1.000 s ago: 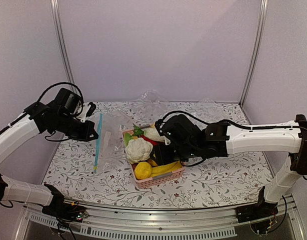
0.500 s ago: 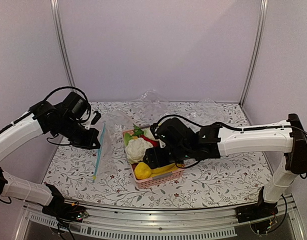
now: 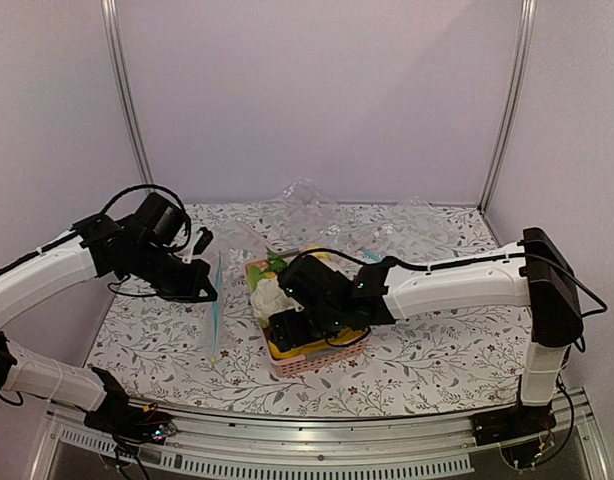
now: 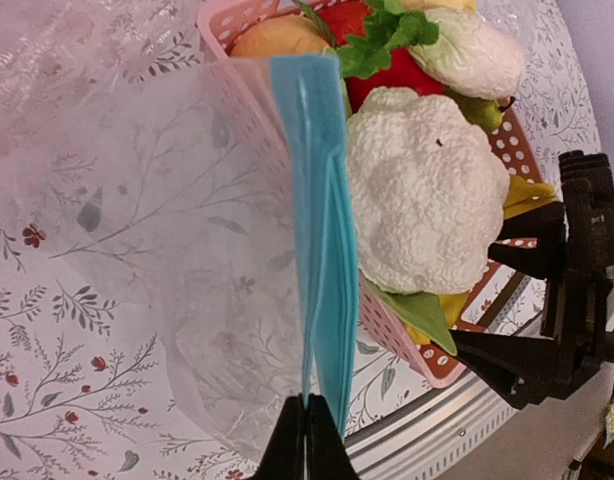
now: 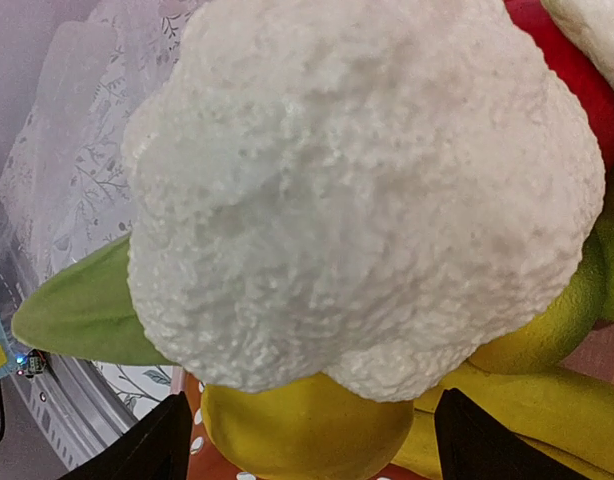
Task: Place the food in the zip-top bag and seal the zipper
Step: Pick up the fake fruit from the bin, then place the fake fruit in the zipper food storage bag.
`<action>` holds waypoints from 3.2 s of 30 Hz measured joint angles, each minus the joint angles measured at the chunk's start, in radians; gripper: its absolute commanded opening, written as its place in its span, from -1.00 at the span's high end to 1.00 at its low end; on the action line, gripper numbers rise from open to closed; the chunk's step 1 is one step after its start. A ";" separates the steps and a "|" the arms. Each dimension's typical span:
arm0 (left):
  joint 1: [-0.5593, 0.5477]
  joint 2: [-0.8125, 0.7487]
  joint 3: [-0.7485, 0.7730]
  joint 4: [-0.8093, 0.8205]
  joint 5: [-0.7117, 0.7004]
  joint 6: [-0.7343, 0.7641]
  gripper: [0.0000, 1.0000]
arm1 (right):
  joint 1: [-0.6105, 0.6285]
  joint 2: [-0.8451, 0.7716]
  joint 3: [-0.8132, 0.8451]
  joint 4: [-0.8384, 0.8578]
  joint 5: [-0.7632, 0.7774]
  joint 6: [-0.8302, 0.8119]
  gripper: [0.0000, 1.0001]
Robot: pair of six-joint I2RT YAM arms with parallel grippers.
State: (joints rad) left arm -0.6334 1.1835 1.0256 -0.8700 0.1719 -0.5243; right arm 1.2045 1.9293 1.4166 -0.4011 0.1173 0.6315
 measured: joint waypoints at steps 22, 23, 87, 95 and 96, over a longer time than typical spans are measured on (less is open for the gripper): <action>-0.001 0.006 -0.060 0.112 0.026 -0.026 1.00 | 0.001 0.033 -0.016 0.026 0.012 0.053 0.00; -0.001 0.006 -0.060 0.114 0.026 -0.026 1.00 | 0.001 0.020 -0.026 0.025 0.018 0.052 0.00; 0.006 0.028 -0.091 0.377 0.313 -0.090 1.00 | 0.005 -0.238 -0.046 0.295 0.058 -0.007 0.05; 0.011 0.008 -0.125 0.410 0.320 -0.098 1.00 | -0.008 -0.239 -0.080 0.293 0.062 0.018 0.06; 0.011 0.005 -0.126 0.412 0.323 -0.098 1.00 | -0.009 -0.239 -0.080 0.293 0.062 0.021 0.06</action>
State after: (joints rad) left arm -0.6224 1.1885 0.8993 -0.4576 0.4946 -0.6224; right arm 1.1954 1.6901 1.3369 -0.1081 0.1795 0.6525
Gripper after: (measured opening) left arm 0.004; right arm 0.500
